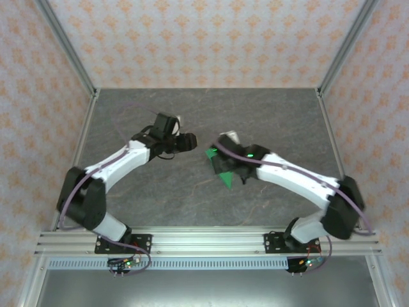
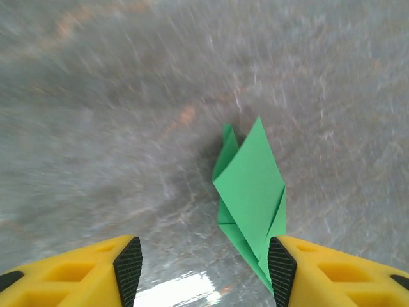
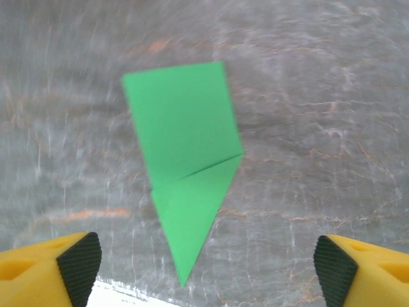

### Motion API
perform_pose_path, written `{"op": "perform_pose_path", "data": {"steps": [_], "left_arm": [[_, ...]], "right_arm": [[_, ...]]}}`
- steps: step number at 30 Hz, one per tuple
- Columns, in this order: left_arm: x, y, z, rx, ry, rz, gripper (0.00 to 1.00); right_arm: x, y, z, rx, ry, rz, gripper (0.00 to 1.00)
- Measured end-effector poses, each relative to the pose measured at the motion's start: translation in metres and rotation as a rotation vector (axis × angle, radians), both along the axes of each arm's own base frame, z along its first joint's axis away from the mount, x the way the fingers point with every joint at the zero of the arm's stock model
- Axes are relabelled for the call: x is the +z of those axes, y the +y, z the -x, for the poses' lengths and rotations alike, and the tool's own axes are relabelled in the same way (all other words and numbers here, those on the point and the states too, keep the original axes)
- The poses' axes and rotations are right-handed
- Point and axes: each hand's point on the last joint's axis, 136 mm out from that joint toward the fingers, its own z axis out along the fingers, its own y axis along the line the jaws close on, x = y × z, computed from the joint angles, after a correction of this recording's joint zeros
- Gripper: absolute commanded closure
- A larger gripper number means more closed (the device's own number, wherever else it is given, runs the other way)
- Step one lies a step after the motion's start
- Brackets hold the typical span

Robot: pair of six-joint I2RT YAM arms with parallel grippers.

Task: Fold a paper plane with a square sheet of paper (fold left side to right side)
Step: Pick up the paper from the center of the table.

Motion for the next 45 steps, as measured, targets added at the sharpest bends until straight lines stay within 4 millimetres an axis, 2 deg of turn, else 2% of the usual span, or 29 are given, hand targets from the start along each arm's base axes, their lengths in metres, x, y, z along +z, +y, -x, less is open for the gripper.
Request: {"op": "perform_pose_path", "data": {"steps": [3, 6, 11, 16, 20, 23, 26, 28, 31, 36, 40, 45], "left_arm": [[-0.033, -0.025, 0.002, -0.043, 0.093, 0.049, 0.42], [-0.056, -0.046, 0.005, -0.075, 0.154, 0.092, 0.42], [-0.070, -0.067, -0.002, -0.090, 0.187, 0.155, 0.42], [-0.084, -0.079, -0.014, -0.092, 0.199, 0.192, 0.50], [-0.094, -0.082, -0.016, -0.098, 0.209, 0.197, 0.64], [-0.092, -0.085, -0.018, -0.116, 0.194, 0.206, 0.79], [-0.089, -0.087, -0.019, -0.143, 0.169, 0.208, 0.89], [-0.088, -0.088, -0.019, -0.165, 0.151, 0.202, 0.95], [-0.089, -0.087, -0.016, -0.203, 0.124, 0.208, 1.00], [-0.089, -0.074, -0.005, -0.243, 0.104, 0.247, 1.00], [-0.072, -0.068, 0.001, -0.301, 0.053, 0.284, 1.00], [-0.039, -0.076, 0.009, -0.415, -0.031, 0.338, 1.00]], "right_arm": [[0.009, -0.040, -0.009, -0.124, -0.039, -0.193, 0.00], [0.009, -0.062, -0.010, -0.190, -0.056, -0.365, 0.00], [-0.005, -0.075, -0.017, -0.252, -0.015, -0.588, 0.00], [-0.021, -0.077, -0.016, -0.268, 0.043, -0.728, 0.00], [-0.016, -0.076, -0.020, -0.242, 0.036, -0.813, 0.00], [-0.019, -0.079, -0.026, -0.233, 0.044, -0.861, 0.00], [-0.028, -0.072, -0.030, -0.197, 0.090, -0.890, 0.03], [-0.038, -0.064, -0.030, -0.148, 0.144, -0.894, 0.08], [-0.049, -0.054, -0.033, -0.078, 0.205, -0.888, 0.17], [-0.056, -0.036, -0.043, 0.042, 0.267, -0.894, 0.29], [-0.068, -0.016, -0.046, 0.138, 0.331, -0.907, 0.31], [-0.082, 0.004, -0.043, 0.217, 0.393, -0.918, 0.31]]}}
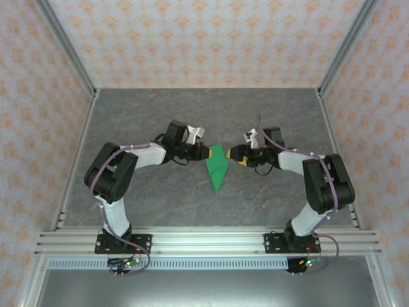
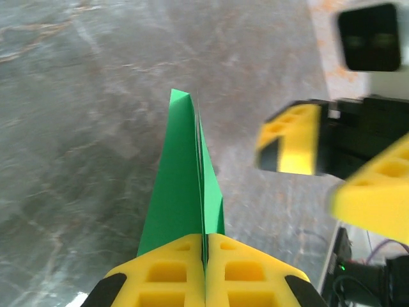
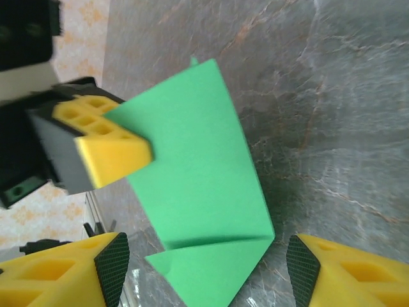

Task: Fold a paper plane with a square sheet of paper (fold left side to right side)
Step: Pick up the paper from the center of the table, then place the paper at the center of the table.

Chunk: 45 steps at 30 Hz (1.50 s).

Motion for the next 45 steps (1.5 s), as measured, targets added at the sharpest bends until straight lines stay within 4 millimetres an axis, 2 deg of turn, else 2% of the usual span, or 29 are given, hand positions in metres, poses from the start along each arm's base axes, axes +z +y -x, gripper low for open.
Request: {"op": "perform_pose_path", "data": {"steps": [3, 10, 16, 30, 35, 39, 42, 45], "left_arm": [[0.009, -0.004, 0.007, -0.057, -0.027, 0.028, 1.00], [0.011, -0.007, 0.023, -0.146, -0.023, 0.055, 1.00], [0.009, -0.007, 0.029, -0.173, -0.008, 0.055, 1.00], [0.008, -0.007, 0.030, -0.182, 0.010, 0.052, 0.99], [0.005, -0.008, 0.029, -0.189, 0.013, 0.042, 0.89], [-0.003, -0.007, 0.025, -0.179, 0.021, 0.018, 0.58], [-0.010, -0.002, 0.020, -0.144, 0.023, -0.020, 0.48], [-0.017, 0.010, 0.010, -0.071, 0.007, -0.076, 0.43]], "right_arm": [[-0.002, 0.007, 0.001, 0.033, -0.002, -0.016, 0.31], [0.001, 0.016, -0.001, 0.089, -0.024, -0.073, 0.32], [-0.001, 0.019, 0.003, 0.115, -0.017, -0.093, 0.43], [0.000, 0.019, 0.007, 0.149, -0.042, -0.099, 0.79], [-0.003, 0.019, 0.010, 0.159, -0.035, -0.090, 0.88], [-0.005, 0.018, 0.013, 0.164, -0.027, -0.082, 0.94], [-0.006, 0.017, 0.013, 0.161, -0.015, -0.071, 0.96], [-0.007, 0.016, 0.012, 0.153, -0.009, -0.060, 0.97]]}}
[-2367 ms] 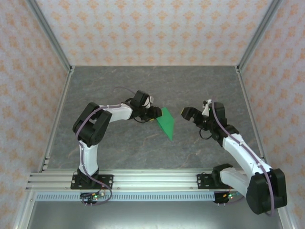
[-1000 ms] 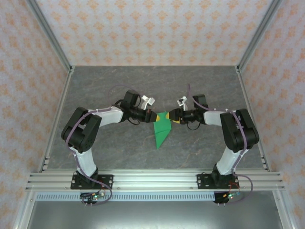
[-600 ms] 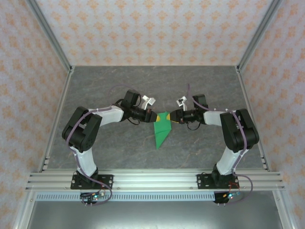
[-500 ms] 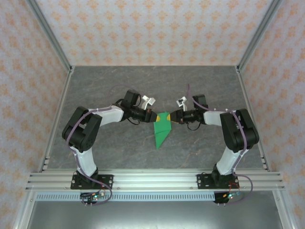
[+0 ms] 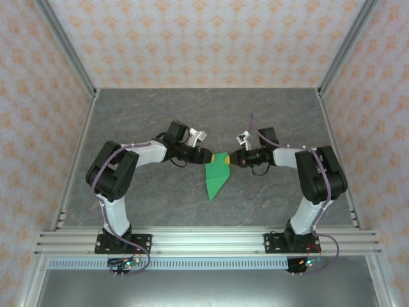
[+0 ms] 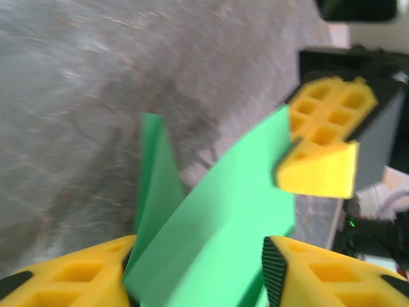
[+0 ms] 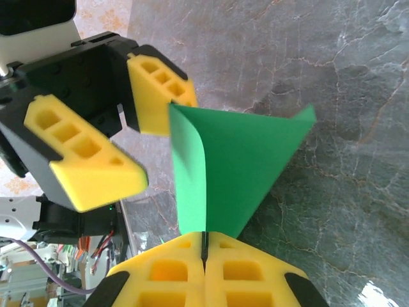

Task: Fold a paper plane with a square sheet of paper (fold left side to right side)
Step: Place the paper at the center of the table, then fold the wing for the fifth time at the center of the table.

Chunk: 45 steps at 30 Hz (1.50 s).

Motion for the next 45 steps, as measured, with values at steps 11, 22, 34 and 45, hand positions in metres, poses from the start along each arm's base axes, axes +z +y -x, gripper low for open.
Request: {"op": "perform_pose_path", "data": {"steps": [11, 22, 34, 45], "left_arm": [[0.078, 0.055, -0.003, 0.259, -0.333, -0.263, 0.42], [0.063, -0.001, 0.090, 0.038, -0.422, -0.483, 0.43], [-0.001, -0.052, 0.090, -0.039, -0.407, -0.845, 0.44], [-0.033, -0.043, 0.082, -0.019, -0.361, -1.028, 0.54]], "right_arm": [[-0.004, -0.004, -0.013, -0.093, 0.081, 0.063, 0.96], [-0.007, 0.000, -0.034, -0.143, 0.183, 0.122, 0.97], [-0.017, -0.001, -0.025, -0.154, 0.272, 0.164, 0.96], [-0.024, -0.002, -0.023, -0.158, 0.303, 0.171, 0.97]]}}
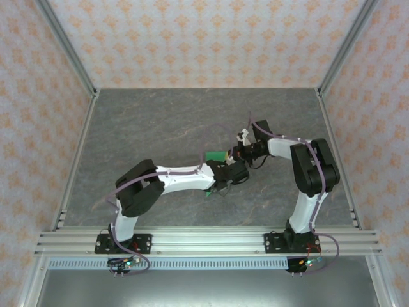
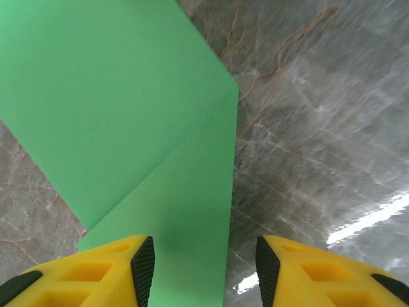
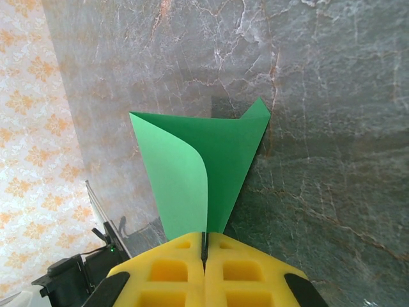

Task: Fold a paper plane with a square sheet of paper (fold left side to right side)
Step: Fold the wing for the fifth time at the center of the table.

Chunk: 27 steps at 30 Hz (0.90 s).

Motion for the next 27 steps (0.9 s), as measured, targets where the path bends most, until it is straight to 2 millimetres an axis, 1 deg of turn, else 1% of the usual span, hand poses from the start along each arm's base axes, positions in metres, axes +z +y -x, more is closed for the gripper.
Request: {"op": "perform_pose_path", "data": {"steps": [3, 5, 8, 17, 21, 27], "left_arm": [[-0.0108, 0.0053, 0.0020, 0.008, 0.019, -0.042, 0.58], [-0.0142, 0.0063, 0.0022, 0.014, 0.025, -0.054, 0.61], [-0.0128, 0.0055, 0.0029, 0.017, 0.021, -0.056, 0.64], [-0.0131, 0.0075, 0.0040, 0.020, 0.026, -0.063, 0.68], [-0.0131, 0.0074, 0.0040, 0.021, 0.026, -0.062, 0.72], [-0.0131, 0.0074, 0.0040, 0.022, 0.026, -0.062, 0.86]], "right_arm": [[-0.0001, 0.0000, 0.0001, 0.000, 0.001, 0.000, 0.97], [-0.0002, -0.0001, 0.0004, 0.000, 0.003, 0.001, 0.97], [-0.0003, -0.0002, 0.0007, 0.000, 0.005, 0.001, 0.97], [-0.0059, 0.0006, 0.0018, 0.002, 0.022, 0.009, 0.97], [-0.0069, 0.0000, 0.0022, 0.001, 0.025, 0.014, 0.97], [-0.0075, -0.0002, 0.0015, -0.001, 0.027, 0.018, 0.96]]}}
